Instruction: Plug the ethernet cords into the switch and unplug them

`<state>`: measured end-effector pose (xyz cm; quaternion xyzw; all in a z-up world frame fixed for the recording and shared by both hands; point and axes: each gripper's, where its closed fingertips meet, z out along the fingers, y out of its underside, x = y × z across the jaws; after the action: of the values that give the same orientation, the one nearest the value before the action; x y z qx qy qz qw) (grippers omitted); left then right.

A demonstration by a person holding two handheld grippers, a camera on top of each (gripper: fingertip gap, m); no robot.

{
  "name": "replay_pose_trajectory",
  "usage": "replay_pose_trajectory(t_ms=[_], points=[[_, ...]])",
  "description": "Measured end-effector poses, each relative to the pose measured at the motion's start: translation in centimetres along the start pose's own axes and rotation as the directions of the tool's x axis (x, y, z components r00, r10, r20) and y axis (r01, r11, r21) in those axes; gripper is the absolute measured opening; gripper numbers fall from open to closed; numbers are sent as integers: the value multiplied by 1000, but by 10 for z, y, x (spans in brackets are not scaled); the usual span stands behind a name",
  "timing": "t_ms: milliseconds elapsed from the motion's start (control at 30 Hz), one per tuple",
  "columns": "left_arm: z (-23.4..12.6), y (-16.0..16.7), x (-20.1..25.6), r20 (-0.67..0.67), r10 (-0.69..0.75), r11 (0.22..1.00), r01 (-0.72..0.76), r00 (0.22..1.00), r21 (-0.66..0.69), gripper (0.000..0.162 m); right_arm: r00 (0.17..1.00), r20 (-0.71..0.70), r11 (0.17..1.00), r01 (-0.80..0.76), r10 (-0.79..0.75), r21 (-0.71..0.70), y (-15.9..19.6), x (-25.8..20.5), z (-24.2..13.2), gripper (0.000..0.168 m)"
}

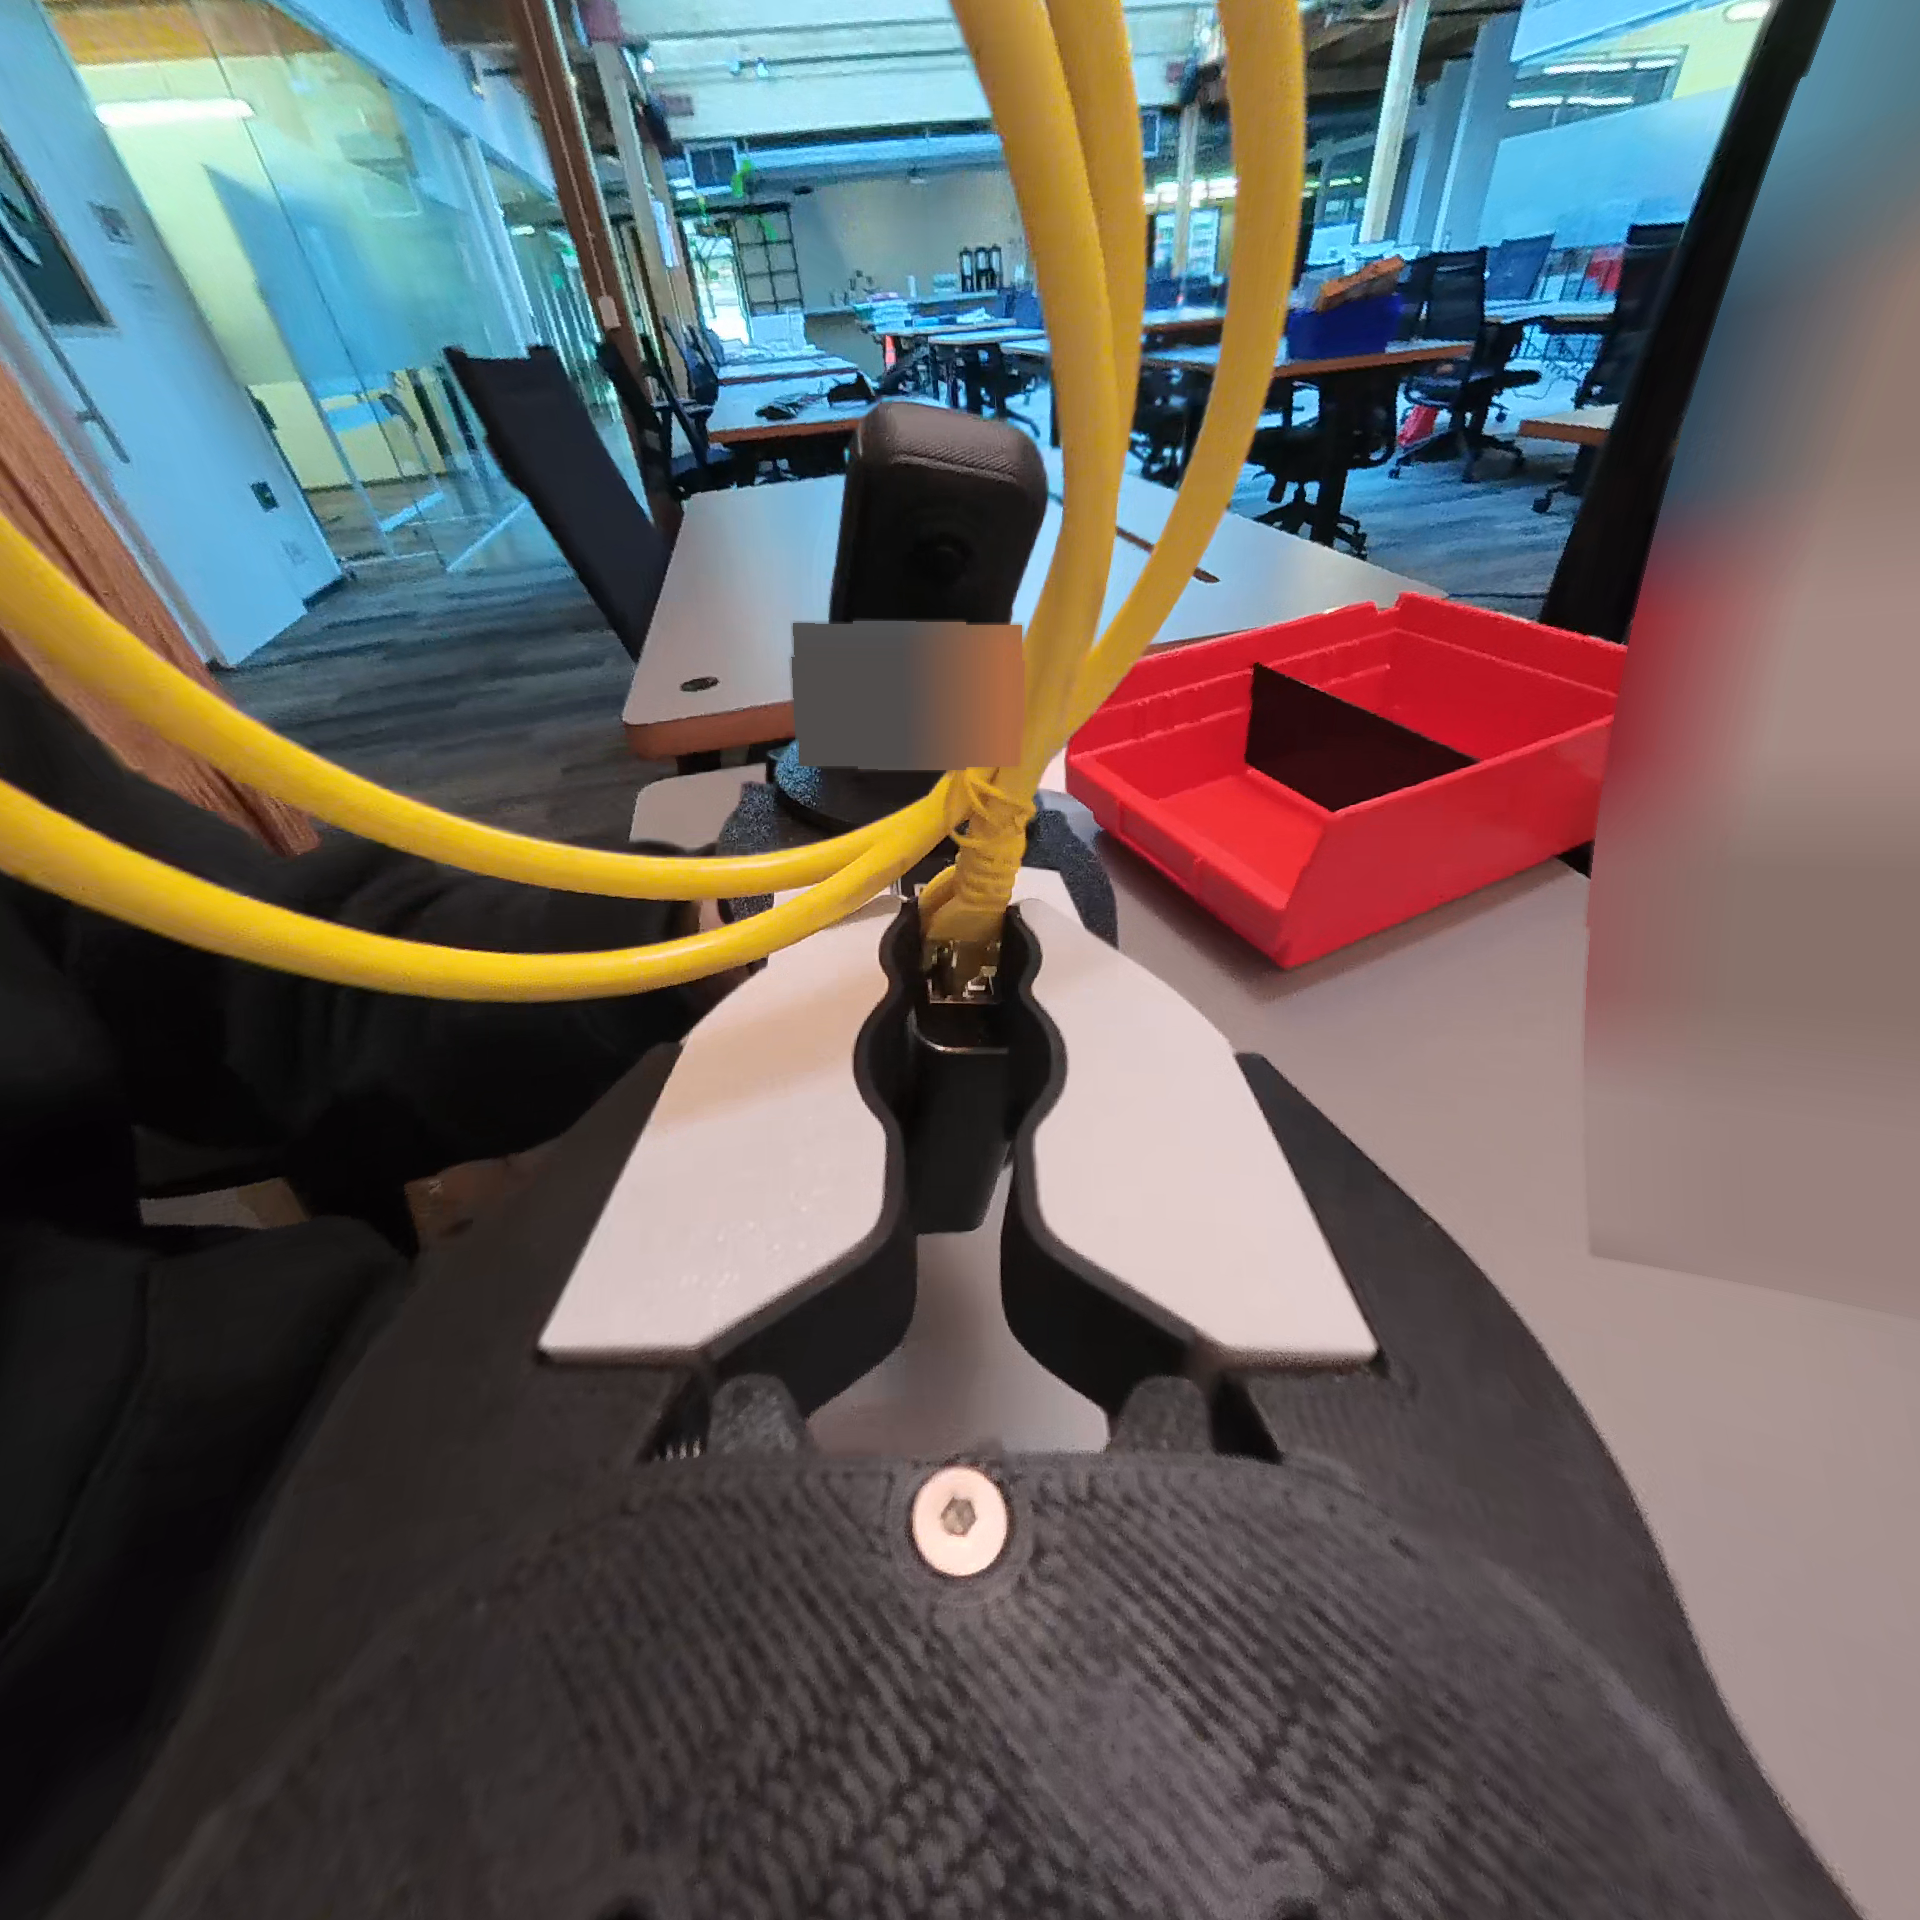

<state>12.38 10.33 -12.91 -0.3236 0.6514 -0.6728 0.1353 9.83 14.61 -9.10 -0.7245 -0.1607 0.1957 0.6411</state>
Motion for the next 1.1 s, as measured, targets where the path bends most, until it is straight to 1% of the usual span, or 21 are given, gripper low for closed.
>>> replay_pose_trajectory(t_ms=[167,300,333,367,400,467,500,533,567,600,667,733,800,833,867,933,967,1033,1100], points=[[4,9,6,-39,37,997,-40,999,-60,28,999,19,999,-29,29,34,7,-6,-7,14],[4,10,4,-11,111,990,-112,994,-83,29,995,31,991,-98,96,90,5,-5,-8,14],[3,12,3,-11,100,990,-100,995,-101,29,996,17,993,-85,84,81,7,-4,-8,14],[2,14,4,-29,59,993,-62,998,-101,28,998,11,995,-69,69,67,9,-3,-6,14],[1,16,3,-55,0,996,-5,999,-94,28,995,8,994,-96,96,52,11,-1,-4,14],[0,19,4,-112,-66,996,59,991,-72,28,996,-5,996,-87,87,32,16,3,-1,14],[0,19,2,-110,-57,997,51,992,-58,28,997,-12,996,-82,82,20,17,4,0,14],[0,19,-2,-62,-6,998,2,998,-66,28,997,-7,997,-71,71,8,18,5,0,14],[-1,19,-7,-8,57,994,-58,998,-91,28,997,1,997,-79,79,25,16,5,0,14],[-3,20,-9,22,102,988,-99,995,-122,29,996,10,996,-88,87,23,16,5,0,14],[-6,22,-12,38,137,981,-130,990,-142,28,998,6,998,-62,62,-11,18,5,2,15],[-7,21,-10,7,85,990,-84,996,-116,28,998,11,998,-68,69,-17,17,7,4,14],[-7,17,-6,-69,-35,999,32,997,-42,28,997,12,997,-80,80,-18,15,10,7,14],[-7,16,-8,-70,-45,999,43,997,-24,28,997,3,997,-73,73,-26,16,13,8,14],[-7,18,-12,-39,-11,999,10,999,-36,28,996,2,996,-87,87,-32,17,14,8,14],[-8,23,-20,64,118,986,-110,991,-122,28,996,12,996,-84,84,-33,21,13,6,15],[-8,24,-22,84,143,981,-130,986,-144,28,996,13,995,-93,93,-32,21,14,5,14],[-7,25,-22,64,111,987,-102,992,-124,28,995,8,995,-95,95,-37,23,16,5,14],[-6,22,-15,-16,-1,998,0,1000,-66,28,996,15,996,-88,89,-34,22,16,6,14]])
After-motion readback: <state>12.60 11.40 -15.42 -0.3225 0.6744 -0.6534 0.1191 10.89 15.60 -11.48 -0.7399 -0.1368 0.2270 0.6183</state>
